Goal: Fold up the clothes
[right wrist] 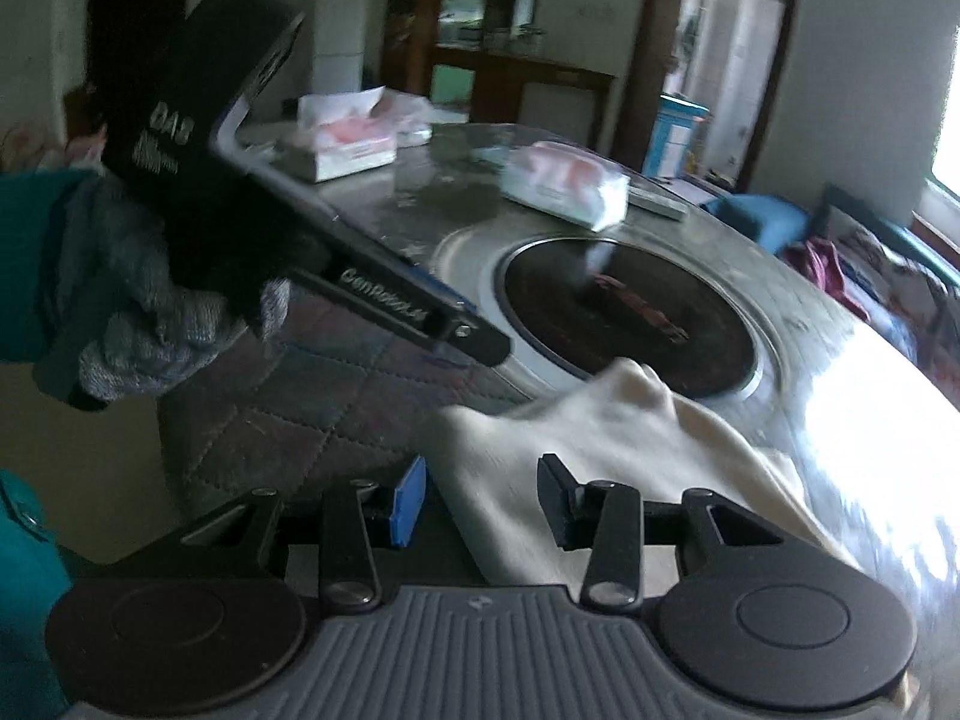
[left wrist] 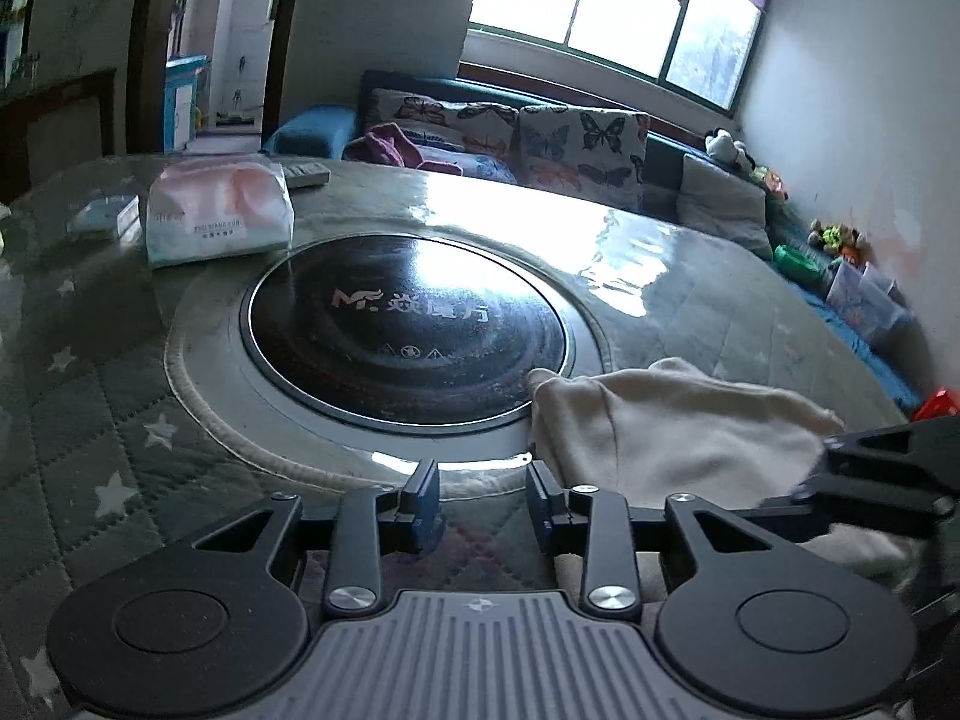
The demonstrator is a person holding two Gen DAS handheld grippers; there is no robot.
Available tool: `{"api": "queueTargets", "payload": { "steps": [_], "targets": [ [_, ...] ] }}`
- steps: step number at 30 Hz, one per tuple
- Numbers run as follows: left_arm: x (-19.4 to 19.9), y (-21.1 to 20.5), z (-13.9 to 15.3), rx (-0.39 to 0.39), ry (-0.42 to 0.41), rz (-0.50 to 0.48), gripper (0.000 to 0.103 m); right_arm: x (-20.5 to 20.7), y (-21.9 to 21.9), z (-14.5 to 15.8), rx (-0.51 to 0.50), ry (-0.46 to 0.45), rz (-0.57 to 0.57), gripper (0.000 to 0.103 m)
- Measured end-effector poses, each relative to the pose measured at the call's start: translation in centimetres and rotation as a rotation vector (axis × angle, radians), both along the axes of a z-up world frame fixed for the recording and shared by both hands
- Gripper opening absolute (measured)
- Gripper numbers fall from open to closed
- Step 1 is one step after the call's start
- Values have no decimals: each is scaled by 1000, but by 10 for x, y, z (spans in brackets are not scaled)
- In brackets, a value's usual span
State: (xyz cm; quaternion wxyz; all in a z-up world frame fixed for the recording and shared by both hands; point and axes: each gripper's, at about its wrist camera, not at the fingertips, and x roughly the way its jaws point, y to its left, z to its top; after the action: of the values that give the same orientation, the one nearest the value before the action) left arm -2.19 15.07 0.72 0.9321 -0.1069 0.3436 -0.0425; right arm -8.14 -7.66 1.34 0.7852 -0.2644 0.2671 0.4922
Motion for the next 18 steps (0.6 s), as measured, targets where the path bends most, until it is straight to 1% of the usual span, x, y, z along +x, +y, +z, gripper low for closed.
{"api": "queueTargets", "payload": {
  "steps": [3,6,8,10,12,14,18],
  "targets": [
    [2,2,0,-44,14,2,36,-1,12,-4,-38,-25,29,41],
    [5,4,-1,-101,44,22,41,-3,20,-11,-74,-46,51,41],
    [8,8,-3,-151,71,36,41,-5,23,-16,-87,-59,57,40],
    [10,10,-4,-196,91,50,43,-5,23,-17,-84,-58,43,35],
    [12,13,-4,-240,105,67,47,-3,21,-15,-69,-50,21,20],
    [15,15,-5,-287,121,85,49,1,17,-10,-41,-33,-2,14],
    [20,15,-8,-366,147,116,52,10,4,0,27,17,-43,11]
  ]
}}
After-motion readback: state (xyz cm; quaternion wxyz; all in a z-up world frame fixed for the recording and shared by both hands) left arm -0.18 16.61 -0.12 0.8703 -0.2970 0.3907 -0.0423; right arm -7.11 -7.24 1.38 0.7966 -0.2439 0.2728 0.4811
